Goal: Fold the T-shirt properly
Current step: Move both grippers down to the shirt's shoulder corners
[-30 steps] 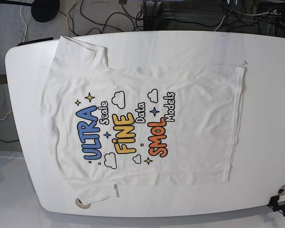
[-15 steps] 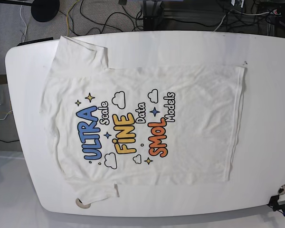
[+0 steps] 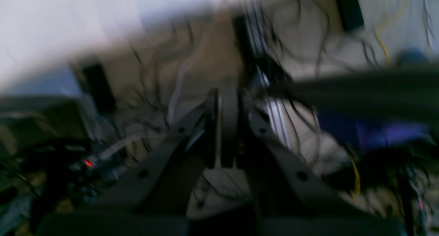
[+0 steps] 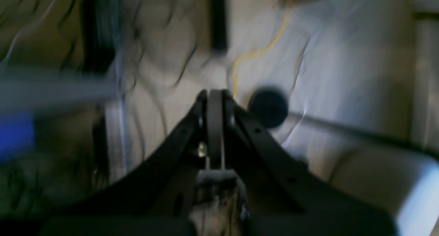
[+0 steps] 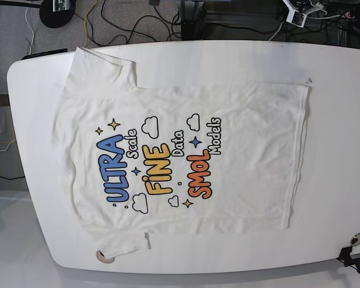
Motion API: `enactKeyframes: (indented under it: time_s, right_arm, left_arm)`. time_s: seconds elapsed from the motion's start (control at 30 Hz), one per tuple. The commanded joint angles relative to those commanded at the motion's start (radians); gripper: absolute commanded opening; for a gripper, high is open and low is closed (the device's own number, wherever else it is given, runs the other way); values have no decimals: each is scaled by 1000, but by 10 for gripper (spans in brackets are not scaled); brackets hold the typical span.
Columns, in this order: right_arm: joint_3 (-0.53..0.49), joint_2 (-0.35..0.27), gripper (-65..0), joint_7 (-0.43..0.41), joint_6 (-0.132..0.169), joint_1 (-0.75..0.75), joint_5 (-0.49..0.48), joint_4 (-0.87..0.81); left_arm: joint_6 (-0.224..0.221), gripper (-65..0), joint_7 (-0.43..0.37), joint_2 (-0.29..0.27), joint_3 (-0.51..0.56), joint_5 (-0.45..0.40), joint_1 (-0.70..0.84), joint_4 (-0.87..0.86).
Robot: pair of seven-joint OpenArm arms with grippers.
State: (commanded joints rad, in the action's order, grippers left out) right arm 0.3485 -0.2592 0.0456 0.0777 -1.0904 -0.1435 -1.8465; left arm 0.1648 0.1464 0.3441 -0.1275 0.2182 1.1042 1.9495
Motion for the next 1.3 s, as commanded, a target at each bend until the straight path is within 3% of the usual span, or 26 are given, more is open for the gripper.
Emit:
enactKeyframes:
  time_s: [0.27,0.5,0.63,0.77,0.8,1.07,1.23,1.3]
  right_arm:
    - [44,1,-650,129,4,61,-47,-211]
    - [106,10,-650,264,24,196,-133,-331]
    - [169,38,-650,424,47,311,-167,-339]
    - [197,61,-558,528,65,385,-183,-348]
    - [195,42,-645,458,64,358,-203,-332]
    - [300,37,-647,466,56,401,-530,-349]
    - [340,40,-645,472,52,407,-526,-379]
    - [335,49,-628,482,67,409,-500,-381]
  left_arm:
    - [19,-650,10,9,-89,143,-15,151]
    - [48,-627,56,7,-173,322,-115,204]
    - [68,-526,54,-8,-201,400,-198,207]
    - [95,-362,115,-27,-208,436,-282,208]
    - [63,-526,80,-14,-207,394,-227,199]
    - [62,-534,132,-13,-209,392,-235,199]
    - [61,-537,134,-12,-205,393,-236,196]
    - [60,-530,130,-11,-206,392,-237,194]
